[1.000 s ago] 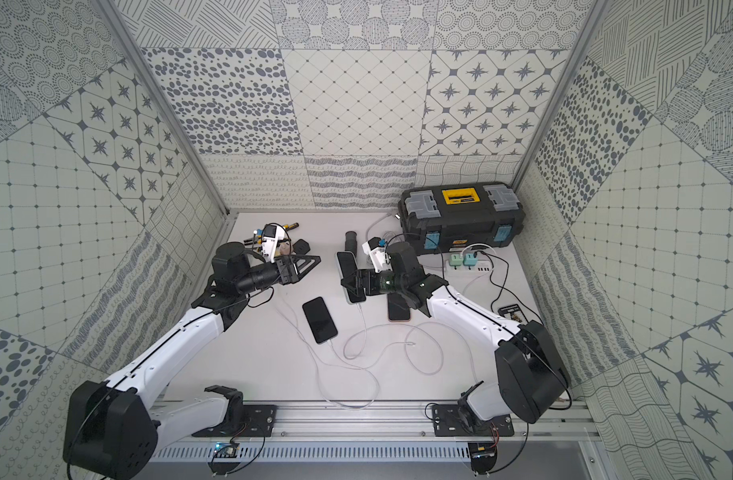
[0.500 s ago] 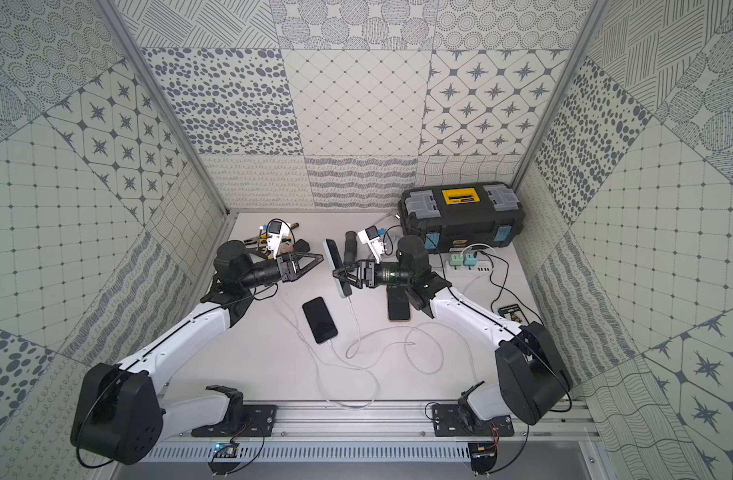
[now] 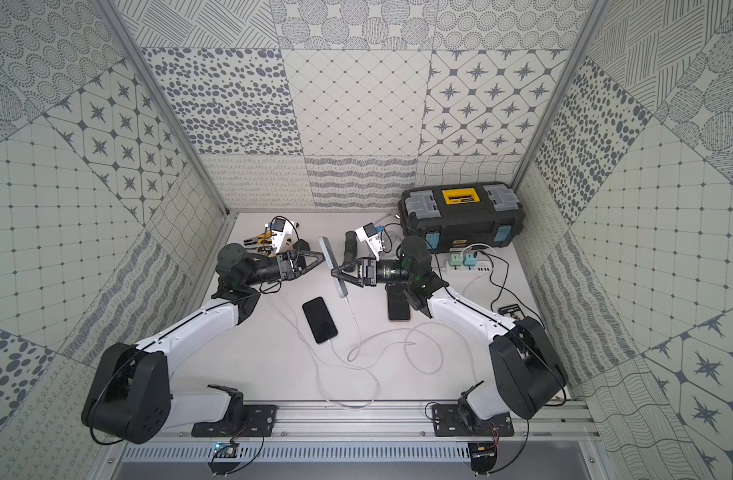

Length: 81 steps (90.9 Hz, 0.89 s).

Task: Unplug the charging cable from the phone
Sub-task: Pick up the phone at the center of the board.

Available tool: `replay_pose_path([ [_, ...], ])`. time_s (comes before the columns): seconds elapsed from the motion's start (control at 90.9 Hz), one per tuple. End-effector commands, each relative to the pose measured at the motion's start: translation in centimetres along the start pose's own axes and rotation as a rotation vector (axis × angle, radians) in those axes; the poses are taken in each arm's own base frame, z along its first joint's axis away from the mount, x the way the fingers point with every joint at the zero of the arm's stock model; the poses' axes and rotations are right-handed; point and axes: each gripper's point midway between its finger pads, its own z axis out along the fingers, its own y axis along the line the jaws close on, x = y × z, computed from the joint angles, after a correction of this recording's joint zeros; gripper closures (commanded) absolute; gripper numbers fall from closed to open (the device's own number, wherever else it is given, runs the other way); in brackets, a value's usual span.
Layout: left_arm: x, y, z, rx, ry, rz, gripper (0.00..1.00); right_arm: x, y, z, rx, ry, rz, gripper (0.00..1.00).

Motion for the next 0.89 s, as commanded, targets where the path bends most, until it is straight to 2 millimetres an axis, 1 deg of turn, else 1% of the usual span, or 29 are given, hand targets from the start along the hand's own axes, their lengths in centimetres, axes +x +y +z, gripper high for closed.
replay_pose_path([
  [0.0,-0.3,-2.6,0.1,0.114,0.018,0.058,0.02,-0.4,1.2,0.2,-0.038,-0.014,-0.067,0.42],
  [0.33,-0.2,-2.9,0.1,0.12,0.017,0.059,0.02,0.5,0.0,0.7,0.008,0.006,-0.063,0.43],
  [0.715,0.0,-2.6,0.2,0.118,0.024,0.054,0.02,0.9,-0.5,1.1,0.042,0.007,-0.065,0.43],
  [0.792,0.0,-2.5,0.2,0.117,0.026,0.05,0.06,0.9,-0.7,1.1,0.05,0.007,-0.065,0.43],
  [0.88,0.0,-2.5,0.2,0.117,0.026,0.051,0.14,0.9,-0.7,1.1,0.054,0.007,-0.066,0.43],
])
